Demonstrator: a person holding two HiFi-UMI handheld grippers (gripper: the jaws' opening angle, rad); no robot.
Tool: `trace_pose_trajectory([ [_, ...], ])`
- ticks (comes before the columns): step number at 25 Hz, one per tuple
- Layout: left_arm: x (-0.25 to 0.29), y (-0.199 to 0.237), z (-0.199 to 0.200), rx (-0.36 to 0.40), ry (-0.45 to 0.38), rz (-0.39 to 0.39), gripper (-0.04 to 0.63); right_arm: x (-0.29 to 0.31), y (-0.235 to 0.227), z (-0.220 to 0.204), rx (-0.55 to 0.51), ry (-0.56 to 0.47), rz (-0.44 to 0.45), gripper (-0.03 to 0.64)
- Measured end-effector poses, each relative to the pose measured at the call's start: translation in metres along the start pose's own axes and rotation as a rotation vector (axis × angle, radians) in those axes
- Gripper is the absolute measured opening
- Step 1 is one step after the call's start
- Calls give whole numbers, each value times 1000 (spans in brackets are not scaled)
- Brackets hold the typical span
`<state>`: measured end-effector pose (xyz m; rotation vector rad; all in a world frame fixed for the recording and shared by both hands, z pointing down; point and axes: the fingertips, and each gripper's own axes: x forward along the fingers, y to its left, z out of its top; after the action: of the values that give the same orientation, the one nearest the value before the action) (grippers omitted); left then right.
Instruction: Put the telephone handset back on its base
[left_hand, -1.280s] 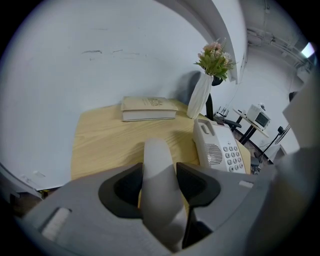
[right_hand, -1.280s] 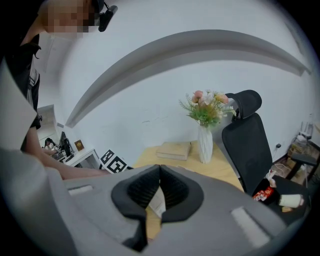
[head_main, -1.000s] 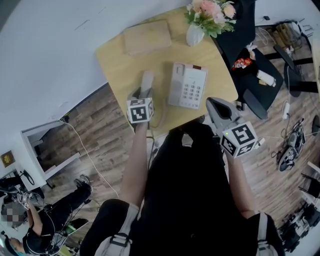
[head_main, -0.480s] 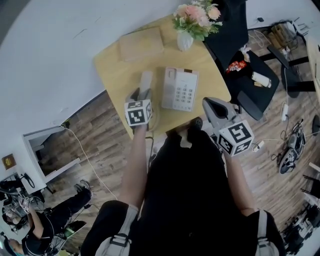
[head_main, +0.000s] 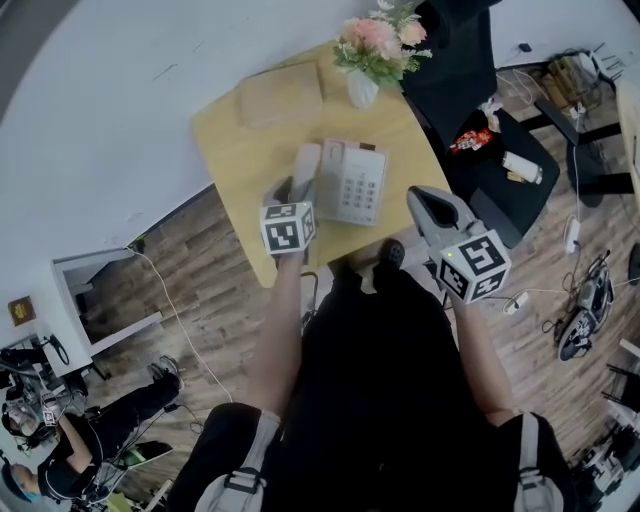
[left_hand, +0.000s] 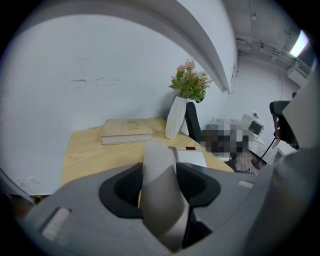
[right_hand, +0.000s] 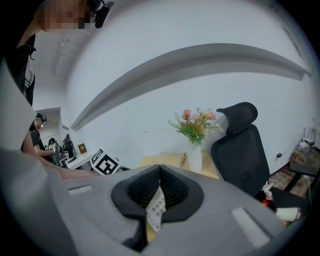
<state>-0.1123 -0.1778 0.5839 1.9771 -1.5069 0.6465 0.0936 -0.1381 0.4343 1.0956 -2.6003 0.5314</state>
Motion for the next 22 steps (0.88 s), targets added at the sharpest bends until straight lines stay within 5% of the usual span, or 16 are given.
trace_pose_trajectory([
  [22,35,-46,-2,-4,19,-24,218,-23,-40,-1,3,7,-15,3],
])
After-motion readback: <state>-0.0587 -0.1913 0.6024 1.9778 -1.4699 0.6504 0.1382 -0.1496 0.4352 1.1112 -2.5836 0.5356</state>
